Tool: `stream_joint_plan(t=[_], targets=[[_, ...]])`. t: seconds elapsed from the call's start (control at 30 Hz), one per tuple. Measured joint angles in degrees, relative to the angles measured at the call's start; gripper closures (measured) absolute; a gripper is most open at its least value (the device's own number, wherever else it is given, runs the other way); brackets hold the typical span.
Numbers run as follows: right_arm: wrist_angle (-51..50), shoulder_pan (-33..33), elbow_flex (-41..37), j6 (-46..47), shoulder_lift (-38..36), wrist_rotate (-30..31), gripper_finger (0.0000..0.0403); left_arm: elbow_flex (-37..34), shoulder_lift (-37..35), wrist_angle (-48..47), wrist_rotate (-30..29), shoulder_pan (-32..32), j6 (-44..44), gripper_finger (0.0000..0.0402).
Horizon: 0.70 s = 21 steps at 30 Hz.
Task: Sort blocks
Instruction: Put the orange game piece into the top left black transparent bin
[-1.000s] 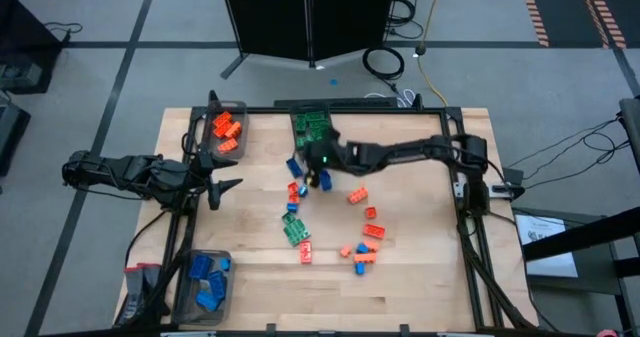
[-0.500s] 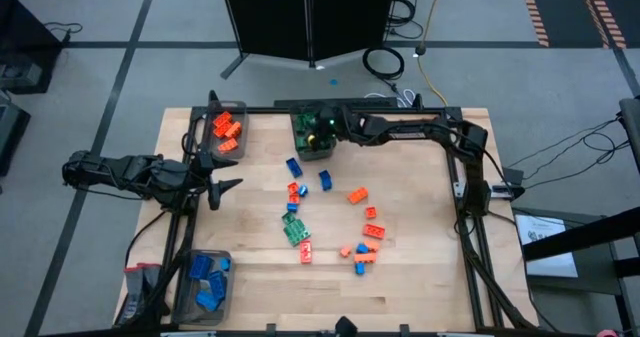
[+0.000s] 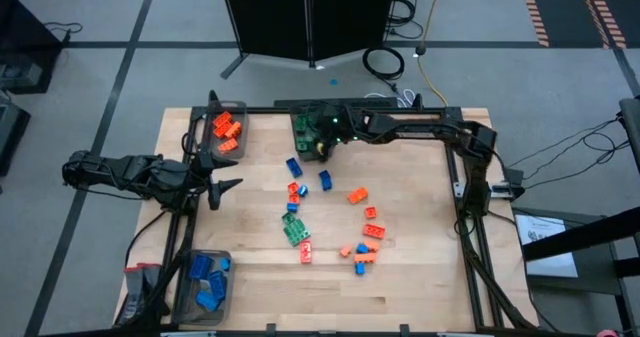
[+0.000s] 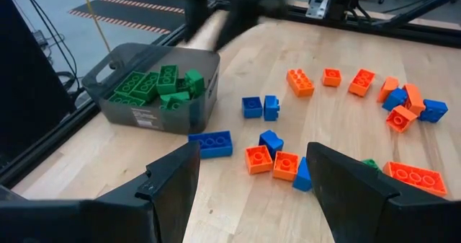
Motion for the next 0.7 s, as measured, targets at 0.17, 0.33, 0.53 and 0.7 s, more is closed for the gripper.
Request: stream_joint_plan(t=[0.17, 0.33, 0.53, 0.7], targets=[[-19.66, 4.01, 0.02, -5.8, -7.07, -3.66, 0.0177, 0.0, 0.0, -0.01, 0.0, -0.02, -0.01, 0.0146], [-36.37, 10.12, 0.02, -8.79, -7.37, 0.97, 0.0177, 0.0, -0.02, 0.0, 0.0, 0.0, -0.01, 0.0146], [-39.34, 15.31, 0.02, -10.54, -2.57, 2.94, 0.0177, 0.0, 0.0, 0.01, 0.0, -0.02, -0.01, 0.0146], [-42.49, 18.09, 0.02, -13.04, 1.43, 4.31, 0.0177, 0.0, -0.02, 0.01, 0.0, -0.01, -0.01, 0.0146]])
